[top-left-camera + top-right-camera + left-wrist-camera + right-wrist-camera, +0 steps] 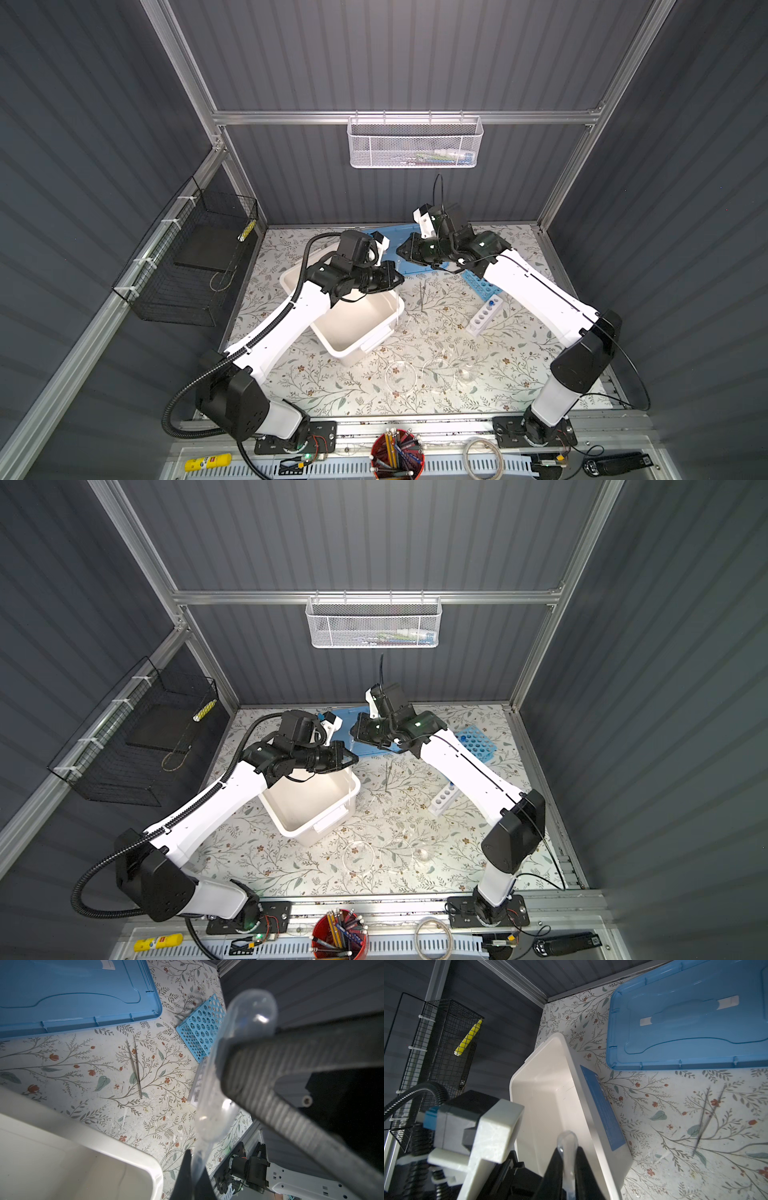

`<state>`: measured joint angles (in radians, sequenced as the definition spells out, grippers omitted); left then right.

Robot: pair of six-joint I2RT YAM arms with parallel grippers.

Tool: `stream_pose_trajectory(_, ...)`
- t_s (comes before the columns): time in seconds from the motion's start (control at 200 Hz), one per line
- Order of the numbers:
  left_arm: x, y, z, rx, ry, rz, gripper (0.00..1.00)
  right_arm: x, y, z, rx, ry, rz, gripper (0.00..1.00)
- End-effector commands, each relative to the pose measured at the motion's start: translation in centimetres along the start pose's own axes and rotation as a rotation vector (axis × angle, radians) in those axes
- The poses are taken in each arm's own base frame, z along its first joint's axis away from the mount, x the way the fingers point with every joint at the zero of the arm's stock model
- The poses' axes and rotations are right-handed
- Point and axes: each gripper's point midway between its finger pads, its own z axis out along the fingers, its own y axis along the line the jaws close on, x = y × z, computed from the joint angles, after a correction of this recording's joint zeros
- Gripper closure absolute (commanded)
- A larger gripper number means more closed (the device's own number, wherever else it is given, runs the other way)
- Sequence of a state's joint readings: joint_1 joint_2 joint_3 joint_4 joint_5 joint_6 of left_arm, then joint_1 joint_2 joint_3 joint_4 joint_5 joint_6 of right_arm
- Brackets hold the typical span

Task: Organize the chemistry lab equipment
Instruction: 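Close the left gripper on the dropper bulb while the right gripper opens and withdraws, then lower the dropper into the white bin with the left gripper and open it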

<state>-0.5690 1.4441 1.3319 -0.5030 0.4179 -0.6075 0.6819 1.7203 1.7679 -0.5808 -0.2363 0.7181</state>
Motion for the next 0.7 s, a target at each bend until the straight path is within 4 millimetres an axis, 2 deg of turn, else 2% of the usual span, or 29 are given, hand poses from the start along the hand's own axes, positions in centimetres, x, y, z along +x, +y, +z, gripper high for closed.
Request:
stream_pose_trajectory(0.0,0.1,0.0,-1.2,-0.023,-0.021,-0.006,0.95,-0.4,1.3,-0.9,-0.033,-0.018,-0.037,0.74)
stream_pose_trajectory(0.16,0.1,0.5,-2.2,-0.076,-0.037,-0.006,0.95,-2.0,0.8,-2.7,0.029,-0.071,-0.075,0.55)
stream_pose_trajectory(0.29,-0.4,2.4,-3.6,-0.185,-0.077,-0.04,0.95,-3.5,-0.5,-4.8,0.058,-0.116,-0.063,0.4)
stream_pose_trajectory(0.445,-1.4,6.3,-6.3,-0.327,-0.156,-0.174,0.95,-4.4,-3.1,-7.0,0.094,-0.141,-0.037,0.36)
stream_pose_trajectory(0.555,-2.0,8.3,-8.1,-0.371,-0.226,-0.253,0.94,-4.3,-5.4,-8.0,0.117,-0.143,-0.005,0.36)
stream_pose_trajectory(0.695,-1.6,10.5,-8.0,-0.433,-0.242,-0.328,0.93,-3.8,-7.8,-8.6,0.141,-0.142,0.019,0.35)
